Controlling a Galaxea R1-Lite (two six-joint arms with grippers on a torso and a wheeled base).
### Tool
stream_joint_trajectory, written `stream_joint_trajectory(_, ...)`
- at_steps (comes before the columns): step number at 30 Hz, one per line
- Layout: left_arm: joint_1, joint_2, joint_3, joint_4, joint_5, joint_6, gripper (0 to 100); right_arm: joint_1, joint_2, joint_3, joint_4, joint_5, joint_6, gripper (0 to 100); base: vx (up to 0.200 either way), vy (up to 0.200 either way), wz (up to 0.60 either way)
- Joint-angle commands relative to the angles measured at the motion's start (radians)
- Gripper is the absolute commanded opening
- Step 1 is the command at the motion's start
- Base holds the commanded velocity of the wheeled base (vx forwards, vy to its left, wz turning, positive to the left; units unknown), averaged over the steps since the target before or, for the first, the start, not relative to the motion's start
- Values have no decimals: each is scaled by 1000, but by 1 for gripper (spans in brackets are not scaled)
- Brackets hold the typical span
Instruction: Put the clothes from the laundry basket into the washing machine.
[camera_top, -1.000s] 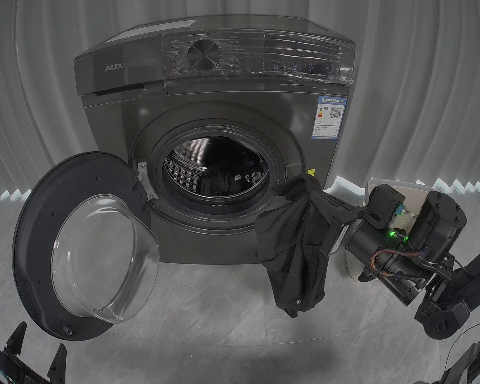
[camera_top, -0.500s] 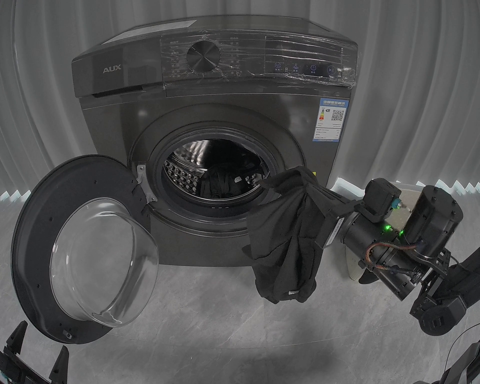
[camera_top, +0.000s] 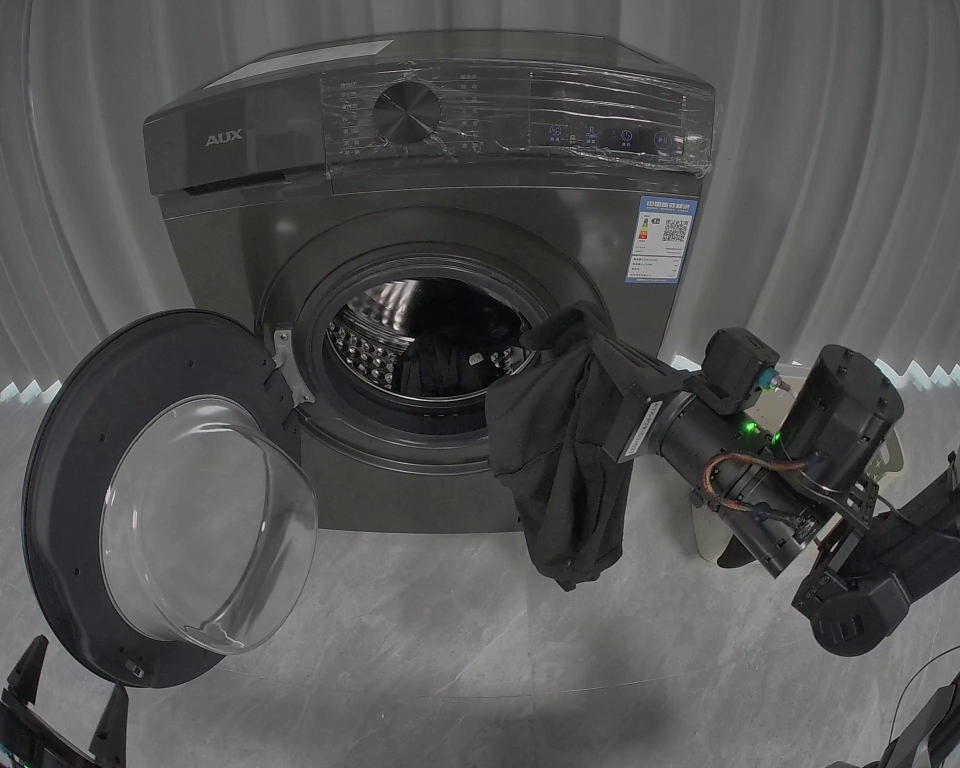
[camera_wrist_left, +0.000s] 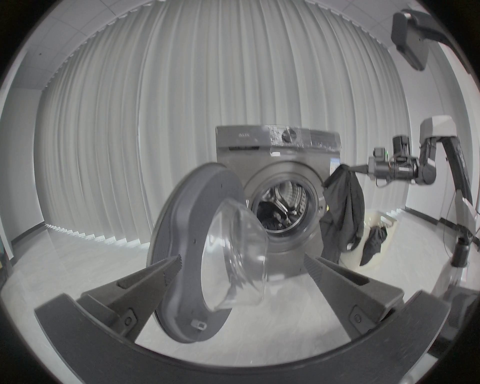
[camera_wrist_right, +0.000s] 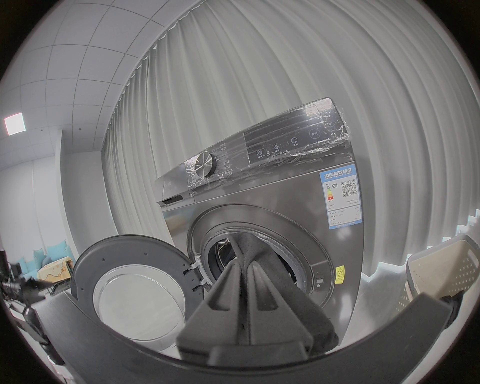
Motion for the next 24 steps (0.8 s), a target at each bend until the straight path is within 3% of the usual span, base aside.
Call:
stream_joint_trajectory(1, 20, 31, -176, -179, 38, -100, 100, 2, 11, -1, -11, -1, 0, 0, 0, 0, 0)
stream_joint_trajectory(3, 23, 109, -257, -179, 27, -97, 100, 0, 10, -9, -9, -1, 0, 0, 0, 0, 0)
stream_joint_trajectory(4, 10, 130, -268, -145, -10, -87, 100, 2, 11, -15, -9, -1, 0, 0, 0, 0, 0)
stream_joint_trajectory(8, -13, 230, -265, 7, -278, -47, 100, -4, 22, -22, -9, 7, -2, 0, 0, 0, 0)
stream_joint_trajectory(11, -8, 384, -269, 16, -419, -41, 100, -9, 59, -39, -12, 12, -2, 0, 0, 0, 0)
stream_joint_trajectory(13, -13, 488, -268, -25, -451, -18, 100, -7, 65, -56, -16, 15, -3, 0, 0, 0, 0)
stream_joint_trajectory(15, -30, 615, -266, -103, -453, 16, 100, -7, 73, -84, -9, 24, -2, 0, 0, 0, 0)
stream_joint_trajectory(18, -48, 713, -262, -185, -453, 19, 100, -10, 80, -105, 0, 35, -2, 0, 0, 0, 0)
stream_joint_trajectory(19, -109, 847, -246, -332, -445, 21, 100, -17, 96, -140, 6, 38, -2, 0, 0, 0, 0)
stream_joint_trajectory(20, -143, 890, -242, -381, -441, 18, 100, -18, 106, -150, 9, 38, -2, 0, 0, 0, 0)
stream_joint_trajectory(21, -154, 902, -240, -392, -439, 18, 100, -18, 108, -151, 9, 38, -2, 0, 0, 0, 0)
stream_joint_trajectory(23, -263, 1006, -234, -456, -378, 10, 100, -18, 120, -162, 14, 38, -2, 0, 0, 0, 0)
stream_joint_trajectory(24, -281, 1028, -232, -459, -362, 8, 100, -18, 133, -176, 17, 36, -2, 0, 0, 0, 0)
